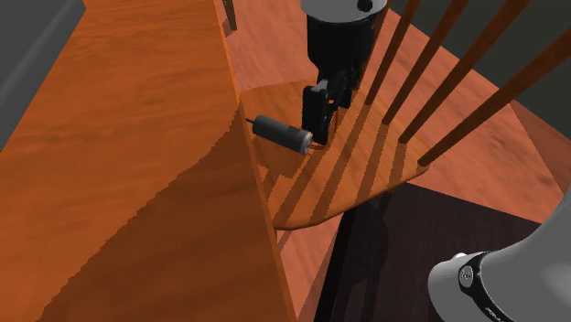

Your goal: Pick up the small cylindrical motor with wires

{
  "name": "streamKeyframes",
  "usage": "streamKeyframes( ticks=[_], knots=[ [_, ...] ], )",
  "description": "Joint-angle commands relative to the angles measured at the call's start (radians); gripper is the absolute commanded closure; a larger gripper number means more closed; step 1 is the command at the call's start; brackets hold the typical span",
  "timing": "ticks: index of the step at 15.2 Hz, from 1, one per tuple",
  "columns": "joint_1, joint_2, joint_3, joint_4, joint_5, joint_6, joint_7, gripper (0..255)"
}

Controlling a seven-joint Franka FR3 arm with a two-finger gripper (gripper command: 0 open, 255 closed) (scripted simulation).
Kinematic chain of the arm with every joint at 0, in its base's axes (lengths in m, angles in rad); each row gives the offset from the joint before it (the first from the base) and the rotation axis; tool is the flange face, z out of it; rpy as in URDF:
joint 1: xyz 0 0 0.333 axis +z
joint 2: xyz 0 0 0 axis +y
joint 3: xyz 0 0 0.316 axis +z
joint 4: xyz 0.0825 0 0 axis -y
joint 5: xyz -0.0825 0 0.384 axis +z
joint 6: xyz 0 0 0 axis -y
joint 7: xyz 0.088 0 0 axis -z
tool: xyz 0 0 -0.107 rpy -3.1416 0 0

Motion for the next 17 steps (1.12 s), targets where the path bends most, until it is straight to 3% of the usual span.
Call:
streamKeyframes(
  ticks=[1, 10, 17],
  knots=[
    [0.0, 0.067, -0.031, 0.008, 0.005, 0.075, -0.037, 0],
    [0.021, 0.401, -0.132, 0.124, 0.136, 0.336, -0.23, 0],
    [0.022, 0.466, -0.134, 0.088, 0.166, 0.434, -0.254, 0]
  ],
)
